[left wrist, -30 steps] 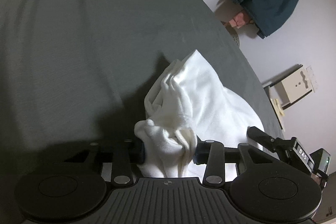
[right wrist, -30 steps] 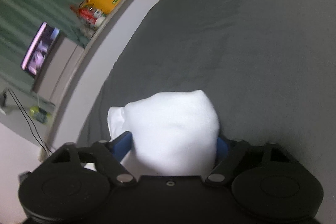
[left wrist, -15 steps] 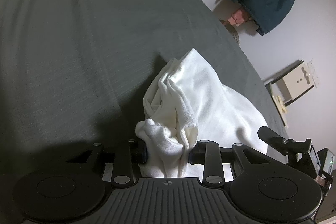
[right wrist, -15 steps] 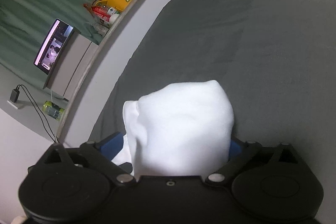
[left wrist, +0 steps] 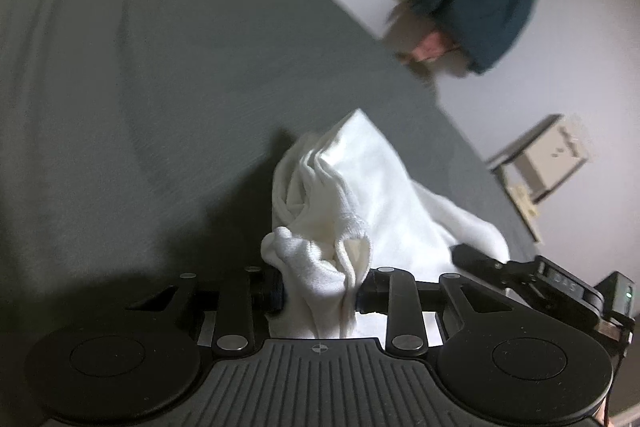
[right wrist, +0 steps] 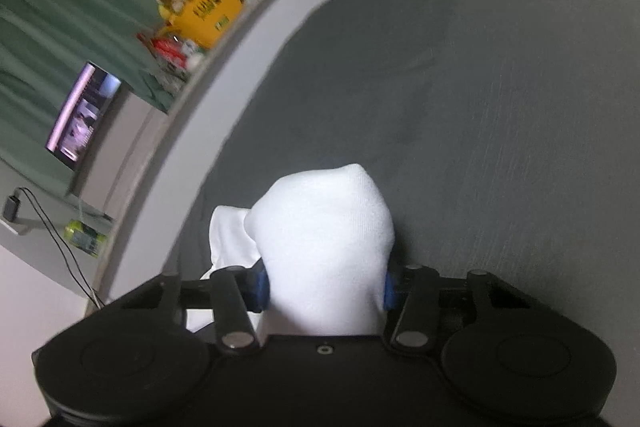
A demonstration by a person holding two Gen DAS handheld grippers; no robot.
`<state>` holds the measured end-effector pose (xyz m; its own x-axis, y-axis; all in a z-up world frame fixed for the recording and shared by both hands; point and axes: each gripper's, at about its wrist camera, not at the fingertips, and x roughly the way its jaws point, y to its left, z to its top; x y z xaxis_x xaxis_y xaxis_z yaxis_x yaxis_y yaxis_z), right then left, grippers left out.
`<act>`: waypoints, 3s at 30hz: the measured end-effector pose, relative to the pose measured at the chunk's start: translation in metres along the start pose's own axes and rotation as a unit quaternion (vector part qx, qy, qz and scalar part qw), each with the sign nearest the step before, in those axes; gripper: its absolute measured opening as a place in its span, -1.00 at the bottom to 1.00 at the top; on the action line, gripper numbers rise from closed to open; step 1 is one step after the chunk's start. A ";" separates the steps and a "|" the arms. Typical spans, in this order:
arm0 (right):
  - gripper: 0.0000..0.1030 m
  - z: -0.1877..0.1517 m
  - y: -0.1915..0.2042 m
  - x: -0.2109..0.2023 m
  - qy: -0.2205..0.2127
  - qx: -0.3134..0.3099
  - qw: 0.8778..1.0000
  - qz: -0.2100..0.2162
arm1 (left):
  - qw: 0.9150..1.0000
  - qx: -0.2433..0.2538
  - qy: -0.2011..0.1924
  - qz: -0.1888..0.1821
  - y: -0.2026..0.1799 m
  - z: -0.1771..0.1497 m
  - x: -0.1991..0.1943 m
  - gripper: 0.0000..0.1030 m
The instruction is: Fold clothes
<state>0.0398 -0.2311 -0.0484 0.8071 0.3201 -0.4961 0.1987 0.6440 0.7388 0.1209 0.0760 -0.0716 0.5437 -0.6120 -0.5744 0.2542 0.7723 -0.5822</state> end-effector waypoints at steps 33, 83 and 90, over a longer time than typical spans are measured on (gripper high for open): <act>0.50 0.094 -0.208 -0.197 -0.204 0.076 0.961 -0.172 | 0.983 0.140 0.046 -0.105 -0.278 -0.075 0.208 -0.41; 0.77 0.057 -0.134 -0.217 -0.203 -0.037 0.952 -0.224 | 0.929 0.352 -0.019 -0.111 -0.301 -0.088 0.129 -0.15; 0.87 0.032 -0.113 -0.168 -0.131 -0.094 0.953 -0.259 | 0.920 0.383 0.050 -0.067 -0.283 -0.107 0.122 -0.15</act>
<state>-0.1007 -0.3797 -0.0335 0.7438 -0.2418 -0.6231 0.5244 0.7891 0.3198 0.0293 -0.2359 -0.0386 0.3998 -0.6936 -0.5993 0.8237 0.5587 -0.0972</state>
